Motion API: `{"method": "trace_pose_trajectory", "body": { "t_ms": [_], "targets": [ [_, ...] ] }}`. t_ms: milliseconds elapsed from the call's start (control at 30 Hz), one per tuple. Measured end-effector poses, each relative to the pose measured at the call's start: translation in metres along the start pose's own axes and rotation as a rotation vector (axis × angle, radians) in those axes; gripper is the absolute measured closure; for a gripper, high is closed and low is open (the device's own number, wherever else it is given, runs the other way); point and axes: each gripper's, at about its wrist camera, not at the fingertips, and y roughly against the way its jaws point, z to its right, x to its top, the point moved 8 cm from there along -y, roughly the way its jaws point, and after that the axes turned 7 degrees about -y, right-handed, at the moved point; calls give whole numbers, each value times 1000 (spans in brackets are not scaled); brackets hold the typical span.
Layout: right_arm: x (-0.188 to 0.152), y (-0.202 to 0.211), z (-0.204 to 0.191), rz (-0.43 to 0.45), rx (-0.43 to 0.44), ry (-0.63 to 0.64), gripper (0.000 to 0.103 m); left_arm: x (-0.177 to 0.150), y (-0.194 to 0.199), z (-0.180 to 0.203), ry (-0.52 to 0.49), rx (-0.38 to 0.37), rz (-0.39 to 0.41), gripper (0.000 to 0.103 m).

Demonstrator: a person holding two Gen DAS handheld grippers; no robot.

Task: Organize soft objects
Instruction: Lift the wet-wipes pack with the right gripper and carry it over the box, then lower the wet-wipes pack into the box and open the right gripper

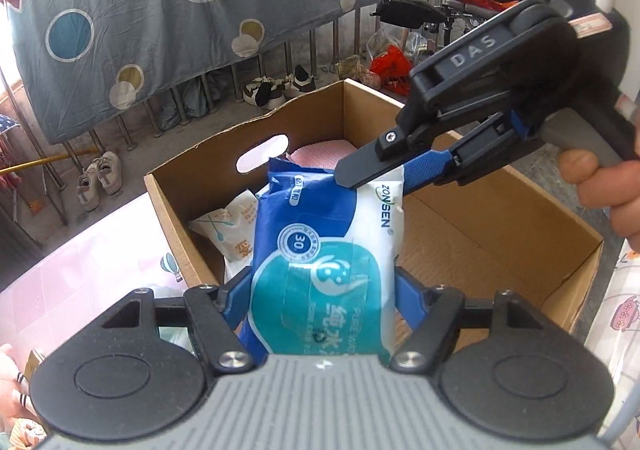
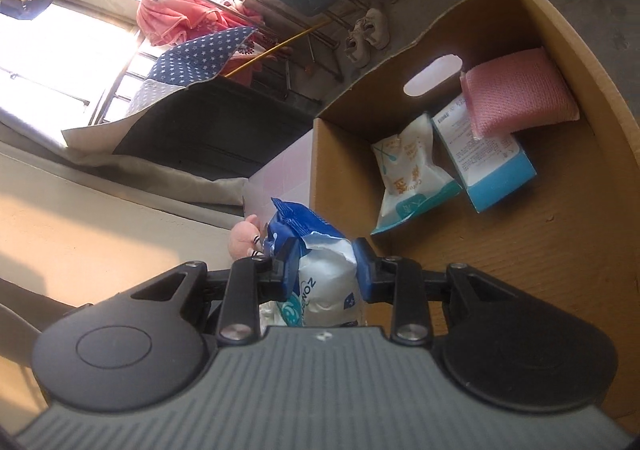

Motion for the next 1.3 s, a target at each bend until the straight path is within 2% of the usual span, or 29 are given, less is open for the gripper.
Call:
{"method": "trace_pose_trajectory", "body": {
  "t_ms": [100, 200, 333, 433, 533, 600, 800, 967, 1100, 1233, 1300],
  "targets": [
    [11, -25, 38, -40, -30, -92, 70, -9, -1, -5, -19, -1, -20, 27],
    [16, -51, 71, -61, -127, -137, 70, -11, -1, -7, -22, 2, -40, 26],
    [14, -67, 90, -63, -215, -156, 70, -13, 5, -16, -29, 49, -39, 26],
    [10, -64, 87, -43, -247, -138, 69, -14, 15, -26, -19, 65, -32, 26],
    [1, -56, 72, -31, -243, -107, 67, -18, 27, -35, -6, 94, -23, 23],
    [-5, -50, 59, -22, -247, -70, 62, -23, 33, -41, 6, 112, -23, 23],
    [-28, -47, 39, -42, -303, 9, 60, -46, 56, -63, 47, 154, -33, 20],
    [-49, -36, 36, -64, -227, -88, 58, -71, 80, -78, 77, 187, -27, 16],
    [-73, -26, 30, -91, -192, -143, 48, -92, 98, -87, 107, 217, -15, 16],
    [-92, -36, 34, -135, -266, -153, 37, -112, 114, -94, 146, 244, 0, 16],
    [-95, -46, 43, -148, -326, -184, 36, -123, 117, -95, 174, 243, -1, 15]
  ]
}}
